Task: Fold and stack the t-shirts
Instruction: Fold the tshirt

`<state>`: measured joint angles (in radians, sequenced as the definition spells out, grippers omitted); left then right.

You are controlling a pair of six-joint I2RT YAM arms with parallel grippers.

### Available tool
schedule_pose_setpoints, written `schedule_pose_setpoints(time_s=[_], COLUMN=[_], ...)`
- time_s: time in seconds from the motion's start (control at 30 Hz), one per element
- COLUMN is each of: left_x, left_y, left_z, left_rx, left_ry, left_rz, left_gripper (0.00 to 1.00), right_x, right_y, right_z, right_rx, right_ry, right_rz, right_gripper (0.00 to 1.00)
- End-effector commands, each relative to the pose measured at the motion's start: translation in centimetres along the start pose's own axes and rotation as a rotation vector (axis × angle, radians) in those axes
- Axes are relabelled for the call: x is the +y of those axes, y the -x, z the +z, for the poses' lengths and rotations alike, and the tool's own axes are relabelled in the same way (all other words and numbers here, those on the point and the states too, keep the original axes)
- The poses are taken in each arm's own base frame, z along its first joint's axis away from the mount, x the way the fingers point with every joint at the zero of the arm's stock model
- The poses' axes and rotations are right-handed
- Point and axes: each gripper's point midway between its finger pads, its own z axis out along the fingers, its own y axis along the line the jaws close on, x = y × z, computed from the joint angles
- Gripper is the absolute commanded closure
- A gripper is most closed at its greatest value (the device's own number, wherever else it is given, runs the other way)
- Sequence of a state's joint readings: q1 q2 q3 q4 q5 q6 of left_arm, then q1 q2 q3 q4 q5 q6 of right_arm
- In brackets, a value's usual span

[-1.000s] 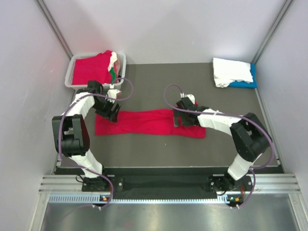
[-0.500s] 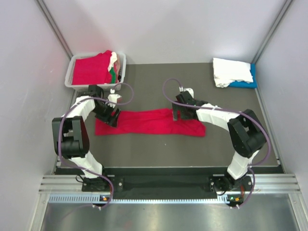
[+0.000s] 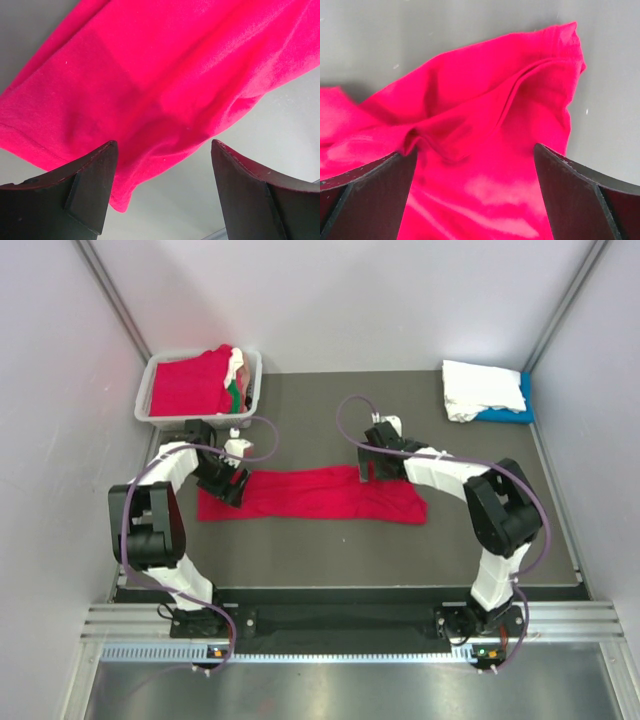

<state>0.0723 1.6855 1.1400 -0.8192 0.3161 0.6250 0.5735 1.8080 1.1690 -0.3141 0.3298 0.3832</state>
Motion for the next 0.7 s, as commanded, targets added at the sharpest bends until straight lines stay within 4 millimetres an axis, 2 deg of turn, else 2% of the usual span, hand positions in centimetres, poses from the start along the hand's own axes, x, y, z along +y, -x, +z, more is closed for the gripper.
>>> schedule_pose_setpoints(time_s=[0.0, 0.07, 0.1, 0.17, 0.2, 0.27, 0.3, 0.4, 0.47, 0.5, 0.57, 0.63, 0.67], left_x=[0.4, 0.4, 0.4, 0.2, 0.1, -0.1, -0.2, -0.2, -0.2, -0.2, -0.2, -0.2, -0.1], left_y=[0.8, 0.9, 0.9, 0.9, 0.9, 0.9, 1.0, 1.2, 1.2, 1.2, 1.3, 1.4, 1.4], left_z=[-1.2, -1.4, -1.4, -1.6, -1.6, -1.7, -1.7, -2.0, -2.0, -2.1, -2.1, -2.1, -2.2], left_rx=[-0.044, -0.047, -0.047, -0.052, -0.053, -0.052, -0.055, -0.061, -0.062, -0.062, -0.064, -0.065, -0.066], left_ry=[0.039, 0.043, 0.043, 0.039, 0.034, 0.024, 0.022, 0.026, 0.026, 0.026, 0.028, 0.028, 0.030], left_rz=[0.037, 0.037, 0.035, 0.034, 0.032, 0.029, 0.026, 0.027, 0.029, 0.031, 0.030, 0.032, 0.031], left_gripper=[0.20, 0.20, 0.20, 0.20, 0.20, 0.20, 0.20, 0.20, 0.20, 0.20, 0.20, 0.20, 0.20], right_x=[-0.9, -1.4, -1.2, -1.2, -0.9, -0.8, -0.7, -0.4, -0.2, -0.4, 0.4, 0.8, 1.9], right_y=[4.2, 5.3, 6.6, 7.7, 9.4, 10.3, 11.5, 12.1, 11.7, 10.9, 9.6, 7.2, 5.8], right_z=[1.5, 2.0, 1.8, 1.7, 1.2, 0.7, 0.1, -1.0, -1.4, -1.8, -2.4, -3.5, -4.1], right_rx=[-0.082, -0.096, -0.120, -0.132, -0.163, -0.176, -0.199, -0.213, -0.210, -0.200, -0.184, -0.148, -0.131], right_ry=[-0.030, -0.033, -0.023, -0.031, -0.023, -0.022, -0.015, 0.003, 0.014, 0.017, 0.057, 0.086, 0.106], right_rz=[0.021, 0.035, 0.041, 0.029, 0.035, 0.032, 0.037, 0.041, 0.043, 0.045, 0.051, 0.049, 0.030], right_gripper=[0.00, 0.00, 0.00, 0.00, 0.00, 0.00, 0.00, 0.00, 0.00, 0.00, 0.00, 0.00, 0.00])
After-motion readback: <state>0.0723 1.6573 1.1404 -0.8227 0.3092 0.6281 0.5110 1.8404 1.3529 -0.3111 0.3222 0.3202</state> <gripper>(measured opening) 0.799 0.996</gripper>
